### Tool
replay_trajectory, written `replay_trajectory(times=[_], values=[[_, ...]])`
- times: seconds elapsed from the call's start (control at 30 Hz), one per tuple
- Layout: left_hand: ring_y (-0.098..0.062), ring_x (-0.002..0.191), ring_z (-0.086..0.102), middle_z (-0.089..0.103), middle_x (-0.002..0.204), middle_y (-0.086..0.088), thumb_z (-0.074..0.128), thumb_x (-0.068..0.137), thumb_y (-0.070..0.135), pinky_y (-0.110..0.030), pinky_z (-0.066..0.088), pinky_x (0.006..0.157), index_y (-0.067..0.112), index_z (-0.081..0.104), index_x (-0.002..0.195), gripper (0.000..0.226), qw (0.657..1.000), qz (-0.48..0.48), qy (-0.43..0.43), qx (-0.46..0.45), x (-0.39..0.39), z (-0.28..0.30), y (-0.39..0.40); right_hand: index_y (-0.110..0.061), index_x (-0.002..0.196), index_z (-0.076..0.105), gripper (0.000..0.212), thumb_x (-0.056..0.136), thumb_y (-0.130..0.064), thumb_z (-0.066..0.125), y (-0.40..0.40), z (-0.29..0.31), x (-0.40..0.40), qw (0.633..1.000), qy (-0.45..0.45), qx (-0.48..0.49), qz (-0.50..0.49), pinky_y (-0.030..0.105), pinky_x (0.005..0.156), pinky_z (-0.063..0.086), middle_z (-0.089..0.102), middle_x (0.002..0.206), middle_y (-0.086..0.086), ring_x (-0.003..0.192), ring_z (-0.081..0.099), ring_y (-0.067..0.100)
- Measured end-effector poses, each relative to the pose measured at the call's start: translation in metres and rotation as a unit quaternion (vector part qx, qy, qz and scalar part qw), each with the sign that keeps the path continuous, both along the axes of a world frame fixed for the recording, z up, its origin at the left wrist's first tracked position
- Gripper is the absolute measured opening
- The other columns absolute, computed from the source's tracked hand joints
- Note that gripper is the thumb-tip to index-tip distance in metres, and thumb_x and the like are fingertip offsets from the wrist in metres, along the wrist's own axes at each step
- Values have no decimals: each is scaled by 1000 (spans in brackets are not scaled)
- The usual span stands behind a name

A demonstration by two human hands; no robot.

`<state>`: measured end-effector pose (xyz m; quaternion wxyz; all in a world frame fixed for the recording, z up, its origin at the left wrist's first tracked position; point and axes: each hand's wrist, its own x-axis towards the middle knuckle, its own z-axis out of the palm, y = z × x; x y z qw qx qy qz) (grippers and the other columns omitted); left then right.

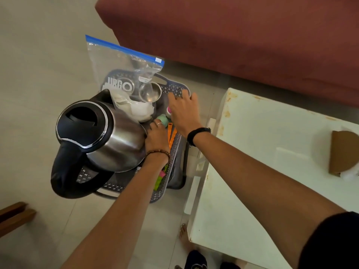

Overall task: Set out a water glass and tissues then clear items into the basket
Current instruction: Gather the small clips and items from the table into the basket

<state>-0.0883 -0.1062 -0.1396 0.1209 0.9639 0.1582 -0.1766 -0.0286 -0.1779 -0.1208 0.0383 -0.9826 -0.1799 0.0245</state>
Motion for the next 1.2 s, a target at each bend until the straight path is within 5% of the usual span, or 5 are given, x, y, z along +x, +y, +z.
replay_trajectory(times=[0.47, 0.67, 0.83, 1.07, 1.2], values=[[-29, 95, 59, 61, 107, -18, 49, 90, 3, -30, 46, 85, -2, 60, 103, 17, 947, -50, -269, -168, -73, 58, -40, -12, 91, 62, 18, 88, -16, 45, -61, 29, -87, 977, -62, 195, -59, 32, 71, 33, 65, 88, 7, 83, 54, 27], [-22, 94, 66, 66, 108, -12, 55, 85, -4, -9, 39, 86, 5, 63, 108, 25, 954, -112, -155, -229, -160, 38, -134, -13, 88, 67, 17, 77, -1, 70, -180, 7, -196, 962, -31, 195, -189, 33, 63, 52, 71, 84, 1, 74, 63, 23], [-12, 83, 71, 72, 97, -4, 80, 61, -2, -20, 55, 75, 10, 69, 100, 42, 945, -232, -94, -210, -218, 9, -236, -13, 87, 68, 21, 72, 0, 75, -304, -19, -281, 959, 30, 129, -250, 30, 61, 53, 71, 83, 0, 72, 65, 21], [-24, 123, 53, 53, 134, -13, 77, 65, 19, -36, 42, 104, 7, 53, 128, 69, 925, -371, -52, -63, -292, -13, -377, -6, 122, 60, 55, 72, -23, 77, -453, -34, -378, 975, 79, 1, -208, 43, 110, 32, 55, 134, 16, 120, 57, 29], [-20, 127, 49, 46, 140, -7, 78, 64, 24, -36, 27, 114, 11, 48, 132, 76, 902, -430, -41, -16, -319, -7, -439, -7, 135, 46, 75, 74, -43, 72, -525, -24, -408, 989, 80, -94, -78, 45, 114, 24, 43, 144, 13, 132, 44, 25]])
